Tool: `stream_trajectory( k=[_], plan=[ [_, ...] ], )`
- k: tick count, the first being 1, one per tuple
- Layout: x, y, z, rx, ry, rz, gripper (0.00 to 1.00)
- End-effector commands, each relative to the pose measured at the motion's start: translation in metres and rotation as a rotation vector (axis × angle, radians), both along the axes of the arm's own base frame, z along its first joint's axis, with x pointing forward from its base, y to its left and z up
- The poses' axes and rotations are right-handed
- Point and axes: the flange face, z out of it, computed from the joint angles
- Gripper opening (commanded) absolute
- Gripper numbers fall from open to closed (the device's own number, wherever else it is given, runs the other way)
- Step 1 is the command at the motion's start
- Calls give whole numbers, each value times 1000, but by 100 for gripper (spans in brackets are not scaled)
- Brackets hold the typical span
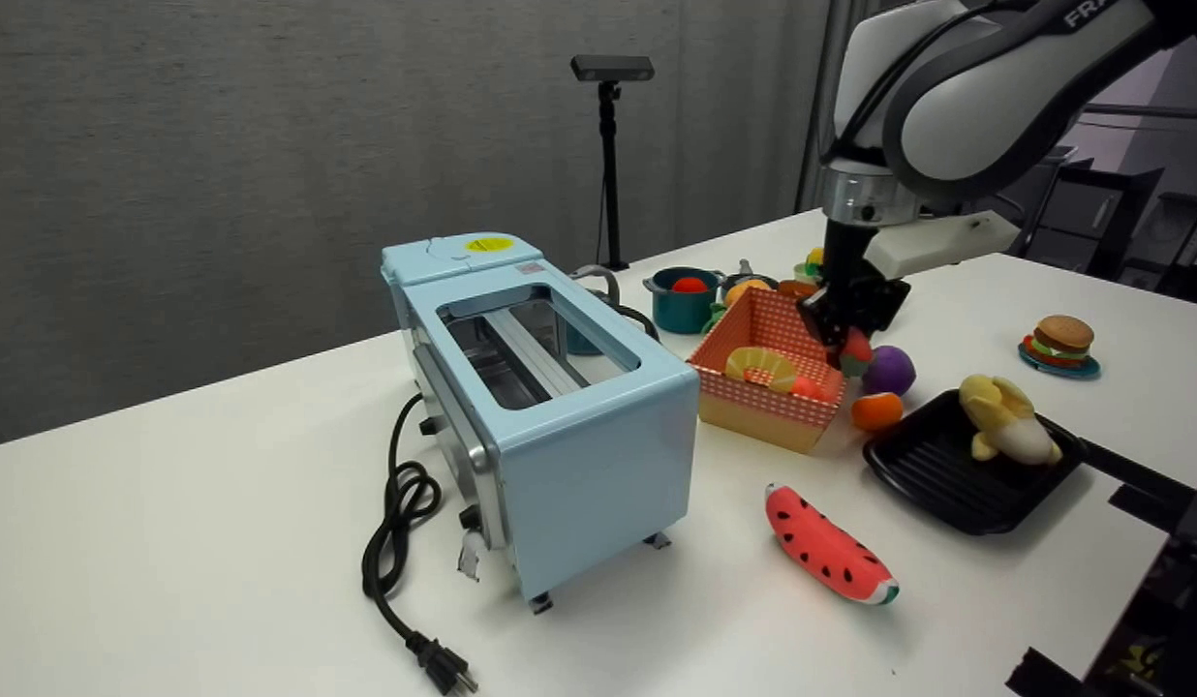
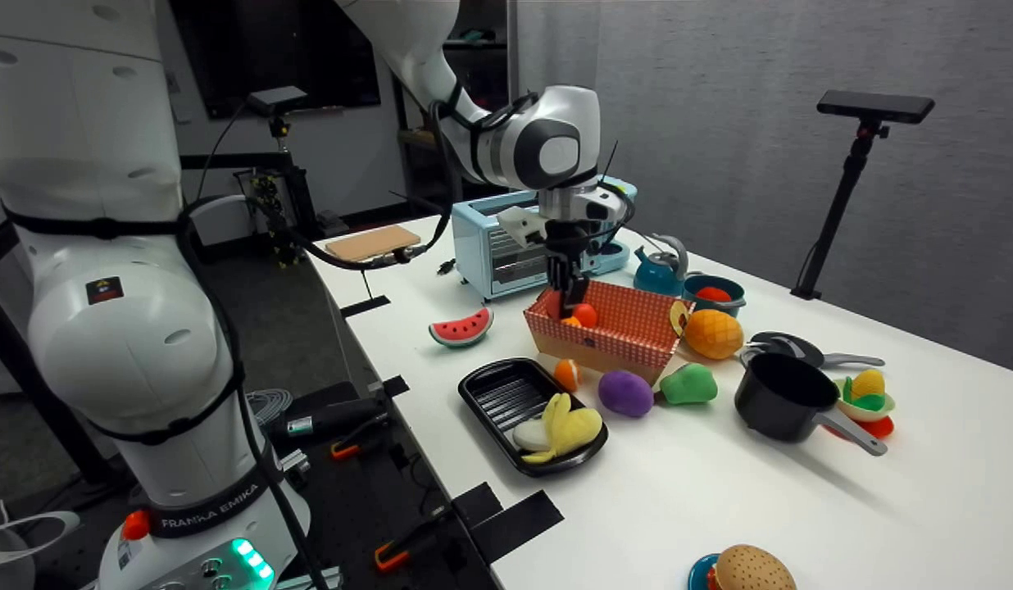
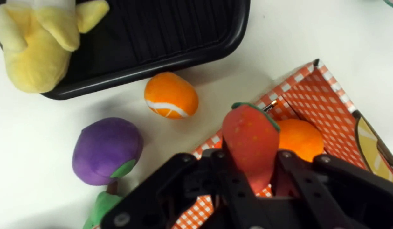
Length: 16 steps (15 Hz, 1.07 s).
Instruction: Place one orange toy from the basket on the black tray
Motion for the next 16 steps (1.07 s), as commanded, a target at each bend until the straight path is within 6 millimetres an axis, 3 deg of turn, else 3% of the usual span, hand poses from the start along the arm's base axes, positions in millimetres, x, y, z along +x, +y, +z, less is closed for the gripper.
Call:
stream_trajectory(
  k=[1,6,14,15,16],
  plan=[
    [-26,-11,14,14,-38,12,5],
    [-47,-27,12,29,-45,2,5],
    [-88,-54,-17,60,-54,-9,5],
    [-93,-55,-20,68,-50,-10,29],
    [-97,-56,-23,73,-40,-7,47]
  ],
)
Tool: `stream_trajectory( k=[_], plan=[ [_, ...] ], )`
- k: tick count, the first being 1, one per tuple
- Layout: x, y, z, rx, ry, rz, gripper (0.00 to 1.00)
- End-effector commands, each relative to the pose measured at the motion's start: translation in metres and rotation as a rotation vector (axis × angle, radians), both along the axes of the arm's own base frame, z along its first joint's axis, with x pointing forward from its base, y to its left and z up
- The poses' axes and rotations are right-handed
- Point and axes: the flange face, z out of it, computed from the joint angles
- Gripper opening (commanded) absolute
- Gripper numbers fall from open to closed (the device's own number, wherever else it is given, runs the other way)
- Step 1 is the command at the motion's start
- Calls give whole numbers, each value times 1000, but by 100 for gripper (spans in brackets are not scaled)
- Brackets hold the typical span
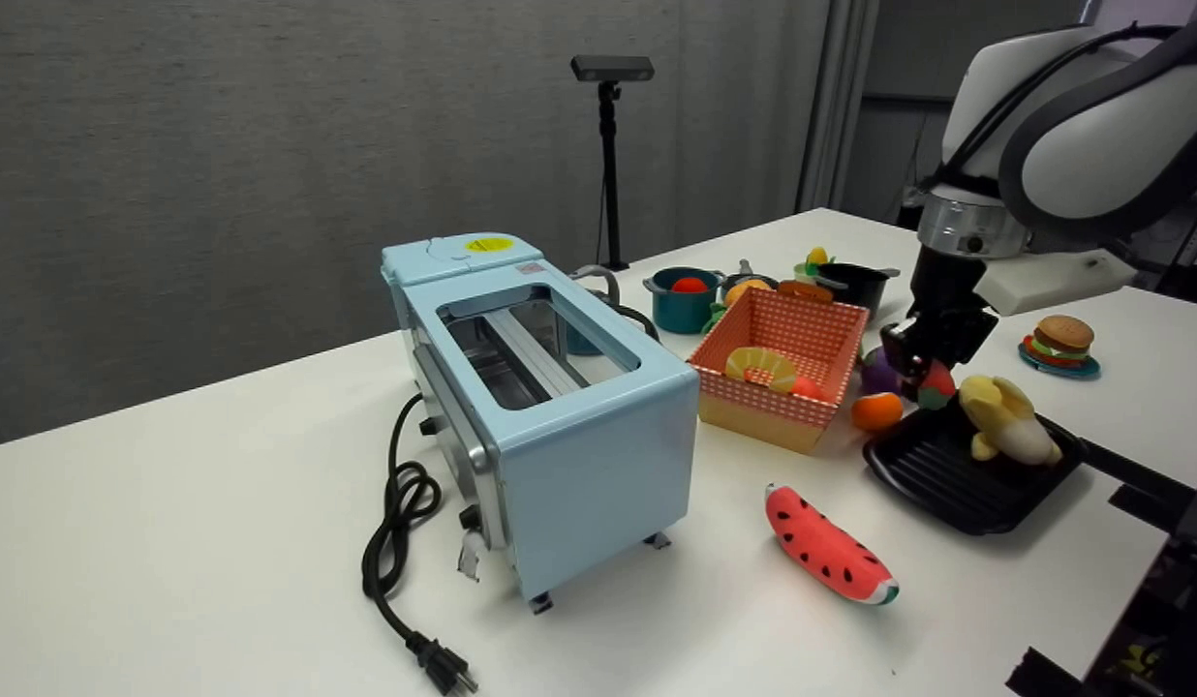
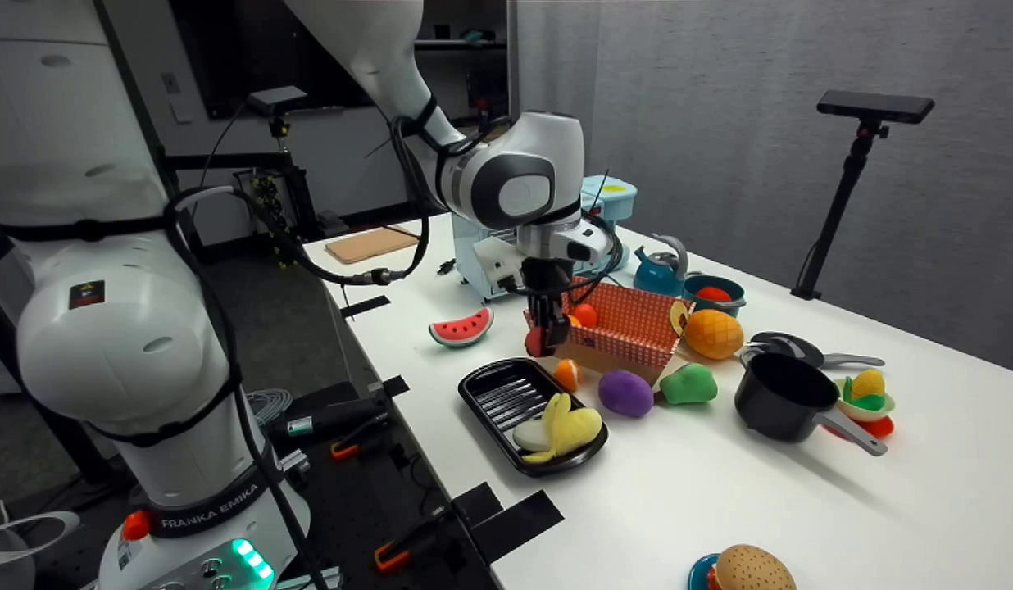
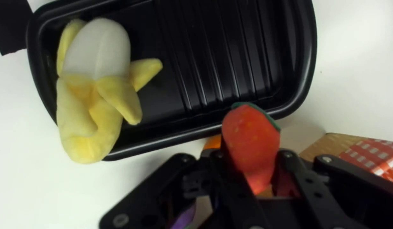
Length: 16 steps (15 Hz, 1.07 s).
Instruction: Place one orange toy from the basket on the black tray
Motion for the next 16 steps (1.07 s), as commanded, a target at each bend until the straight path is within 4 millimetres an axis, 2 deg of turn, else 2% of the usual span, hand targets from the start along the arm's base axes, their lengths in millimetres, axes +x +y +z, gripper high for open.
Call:
stream_trajectory(
  k=[1,2,3,5,6,16],
  plan=[
    [-26,-7,-2,30,-9,1,52],
    [-30,-8,-4,37,-1,1,59],
    [-15,-4,-9,18,23,-2,43],
    [-21,-5,-12,25,32,-2,58],
    [-22,-5,-12,25,32,-2,59],
    [-23,-5,-10,26,30,-3,59]
  ],
)
